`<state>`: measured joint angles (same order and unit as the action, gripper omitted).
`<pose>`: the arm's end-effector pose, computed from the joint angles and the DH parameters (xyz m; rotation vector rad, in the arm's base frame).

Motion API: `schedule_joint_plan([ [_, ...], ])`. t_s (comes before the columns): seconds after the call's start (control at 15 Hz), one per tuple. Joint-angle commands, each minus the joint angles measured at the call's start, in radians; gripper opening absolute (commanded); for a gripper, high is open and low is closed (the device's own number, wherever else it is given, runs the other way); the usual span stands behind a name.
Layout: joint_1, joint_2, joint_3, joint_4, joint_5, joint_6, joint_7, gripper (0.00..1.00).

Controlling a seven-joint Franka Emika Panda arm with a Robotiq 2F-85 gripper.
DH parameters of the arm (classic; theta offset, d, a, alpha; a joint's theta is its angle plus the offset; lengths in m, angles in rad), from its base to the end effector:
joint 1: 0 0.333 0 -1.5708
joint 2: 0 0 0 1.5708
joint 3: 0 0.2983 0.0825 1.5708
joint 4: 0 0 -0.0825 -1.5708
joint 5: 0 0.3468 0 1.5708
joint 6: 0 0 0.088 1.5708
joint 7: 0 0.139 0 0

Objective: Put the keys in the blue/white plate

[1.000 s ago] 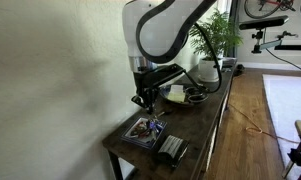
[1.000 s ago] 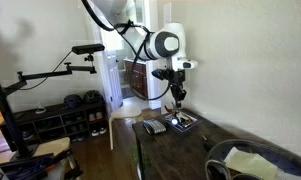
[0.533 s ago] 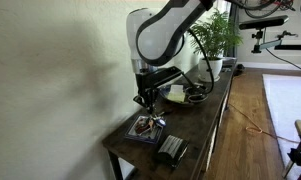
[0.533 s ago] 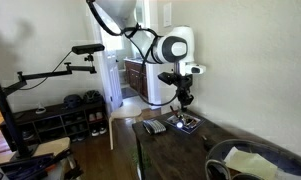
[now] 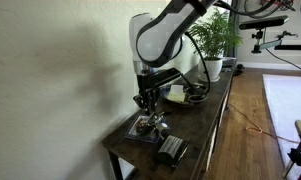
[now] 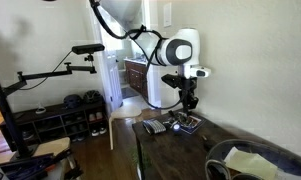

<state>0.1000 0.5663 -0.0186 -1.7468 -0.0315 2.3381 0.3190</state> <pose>0.6304 0.0510 0.2302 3.0963 -0.3310 0.0484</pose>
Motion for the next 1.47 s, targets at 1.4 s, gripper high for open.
schedule_joint_plan([
  [1.4, -0.062, -0.205, -0.03, -0.216, 0.031, 0.008, -0.029, 1.0],
])
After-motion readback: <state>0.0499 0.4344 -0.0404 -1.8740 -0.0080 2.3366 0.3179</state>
